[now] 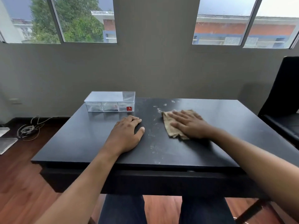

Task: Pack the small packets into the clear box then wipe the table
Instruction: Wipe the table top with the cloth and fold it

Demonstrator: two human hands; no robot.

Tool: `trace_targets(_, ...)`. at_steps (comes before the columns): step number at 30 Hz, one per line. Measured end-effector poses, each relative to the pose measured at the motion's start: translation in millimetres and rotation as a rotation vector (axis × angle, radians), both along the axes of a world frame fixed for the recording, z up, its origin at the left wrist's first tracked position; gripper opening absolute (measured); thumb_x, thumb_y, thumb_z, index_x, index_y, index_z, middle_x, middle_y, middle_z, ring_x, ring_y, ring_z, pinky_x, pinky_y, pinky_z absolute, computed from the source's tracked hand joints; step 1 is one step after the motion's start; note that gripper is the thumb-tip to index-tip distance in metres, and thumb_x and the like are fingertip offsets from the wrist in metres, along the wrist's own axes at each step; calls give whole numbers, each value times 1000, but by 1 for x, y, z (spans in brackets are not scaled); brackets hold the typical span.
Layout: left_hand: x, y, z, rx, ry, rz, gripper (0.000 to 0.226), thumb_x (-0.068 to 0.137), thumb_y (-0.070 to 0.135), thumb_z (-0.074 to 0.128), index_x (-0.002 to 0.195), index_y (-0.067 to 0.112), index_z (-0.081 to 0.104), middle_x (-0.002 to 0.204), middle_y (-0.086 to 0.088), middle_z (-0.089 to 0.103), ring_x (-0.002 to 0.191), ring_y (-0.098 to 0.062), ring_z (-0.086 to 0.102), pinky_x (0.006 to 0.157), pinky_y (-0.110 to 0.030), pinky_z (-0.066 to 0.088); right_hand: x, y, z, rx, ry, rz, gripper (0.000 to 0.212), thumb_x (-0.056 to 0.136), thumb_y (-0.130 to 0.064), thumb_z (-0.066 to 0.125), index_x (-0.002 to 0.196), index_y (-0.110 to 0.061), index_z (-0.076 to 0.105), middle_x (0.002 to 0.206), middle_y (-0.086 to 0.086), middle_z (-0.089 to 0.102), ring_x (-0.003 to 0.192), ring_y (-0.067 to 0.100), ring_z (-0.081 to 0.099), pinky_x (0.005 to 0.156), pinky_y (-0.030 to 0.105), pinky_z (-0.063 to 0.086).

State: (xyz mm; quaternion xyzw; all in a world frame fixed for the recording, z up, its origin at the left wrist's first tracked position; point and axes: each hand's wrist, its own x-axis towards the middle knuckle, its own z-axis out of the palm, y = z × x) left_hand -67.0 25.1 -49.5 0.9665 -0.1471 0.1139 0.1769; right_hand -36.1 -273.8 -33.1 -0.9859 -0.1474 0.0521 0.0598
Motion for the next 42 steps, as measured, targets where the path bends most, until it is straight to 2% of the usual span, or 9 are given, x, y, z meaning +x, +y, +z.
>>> trace_targets(4,0,-1,2,-10,-6,6,55,97,51,42,143,23,54,143,10,51,135,-14,44,115,-34,30,43,17,6,-10,14,-286,67,94,-75,12,158,-58,2,171,-22,-3,161,22,-5,121,63,-14)
trace_targets(8,-1,-2,2,-1,-7,4,53,99,49,44,144,23,53,144,10,51,136,-14,43,115,-34,30,8,63,7,34,10,-67,63,100,-69,15,160,-54,2,173,-18,-3,161,20,-8,126,54,-13)
trace_targets(13,2,-1,-3,-9,-20,1,53,100,47,43,146,22,51,147,9,49,138,-14,43,116,-34,31,-35,14,-3,35,-35,151,62,97,-77,15,155,-64,-1,169,-30,-3,156,1,-10,128,39,-9)
trace_targets(20,-2,-3,0,-10,-11,15,54,101,47,41,149,23,48,148,10,47,138,-13,40,117,-33,28,77,8,4,31,12,-254,65,97,-75,17,158,-57,5,173,-19,0,161,21,-4,126,56,-8)
trace_targets(25,-3,-2,1,0,-2,16,54,101,47,42,149,23,47,148,10,47,139,-13,40,116,-33,28,60,65,4,18,8,-46,65,100,-72,19,160,-53,7,173,-19,2,161,17,-3,128,50,-2)
trace_targets(30,-1,-2,-3,-9,-14,16,53,101,46,42,149,24,47,150,11,46,141,-11,38,117,-30,26,-7,23,-4,18,-51,242,65,95,-79,11,157,-61,-1,170,-28,-1,157,2,-3,129,37,2)
trace_targets(35,-3,-2,-2,-15,2,14,53,102,43,42,150,23,46,150,12,45,141,-10,36,117,-28,24,60,-20,5,-19,8,-34,81,80,-93,3,155,-62,1,172,-22,1,161,16,-3,129,47,-2)
trace_targets(38,-2,-3,1,-19,5,8,51,100,38,44,149,24,48,149,12,46,140,-10,37,116,-28,24,96,3,6,12,15,-188,66,95,-77,14,158,-59,3,173,-20,0,161,20,-5,127,53,-6)
trace_targets(42,-3,-4,4,-43,26,10,50,97,33,40,144,22,55,144,10,52,135,-12,44,116,-30,28,88,55,9,37,41,-171,64,101,-67,18,161,-50,6,174,-14,-2,161,23,-7,126,54,-9)
